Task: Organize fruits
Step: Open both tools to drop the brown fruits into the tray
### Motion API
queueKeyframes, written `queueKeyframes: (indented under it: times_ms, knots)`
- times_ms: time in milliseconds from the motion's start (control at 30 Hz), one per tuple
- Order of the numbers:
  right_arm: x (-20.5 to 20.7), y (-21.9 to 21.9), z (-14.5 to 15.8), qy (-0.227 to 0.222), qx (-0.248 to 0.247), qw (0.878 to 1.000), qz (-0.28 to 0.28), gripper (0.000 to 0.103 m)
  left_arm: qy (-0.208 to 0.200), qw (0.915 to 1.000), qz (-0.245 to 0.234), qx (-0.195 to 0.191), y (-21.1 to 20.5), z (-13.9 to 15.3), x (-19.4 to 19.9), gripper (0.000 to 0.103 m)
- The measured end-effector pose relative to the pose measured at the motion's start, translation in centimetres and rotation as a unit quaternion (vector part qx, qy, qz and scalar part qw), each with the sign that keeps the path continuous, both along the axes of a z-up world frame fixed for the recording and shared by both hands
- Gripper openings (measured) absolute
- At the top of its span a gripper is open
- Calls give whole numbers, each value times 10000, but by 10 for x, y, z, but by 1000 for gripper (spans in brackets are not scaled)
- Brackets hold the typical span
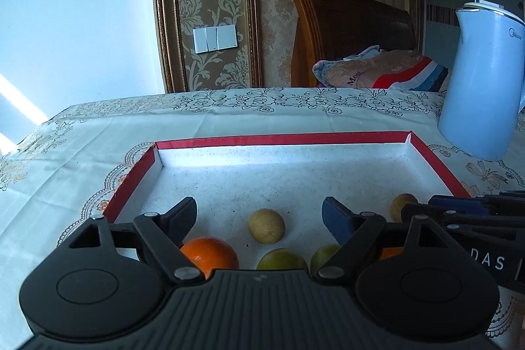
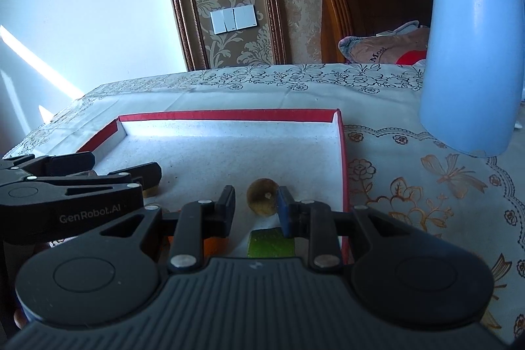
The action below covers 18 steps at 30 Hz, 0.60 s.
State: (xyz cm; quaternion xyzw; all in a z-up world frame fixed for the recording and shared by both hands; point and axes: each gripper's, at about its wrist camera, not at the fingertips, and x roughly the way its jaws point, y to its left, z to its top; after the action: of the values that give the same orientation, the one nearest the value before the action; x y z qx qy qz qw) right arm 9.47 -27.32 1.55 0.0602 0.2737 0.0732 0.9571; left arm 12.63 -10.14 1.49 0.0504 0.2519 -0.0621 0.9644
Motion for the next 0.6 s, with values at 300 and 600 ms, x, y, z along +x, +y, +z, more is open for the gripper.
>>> queueKeyframes:
  times_ms: [300,600]
  knots:
    - [-18,1,2,-142,43,9999,2,31,-108,9998,156,-87,10,4,-11,84]
    - [-48,3,5,-304,194,9992,171,37,-368,9983,208,-399,47,15,-50,84]
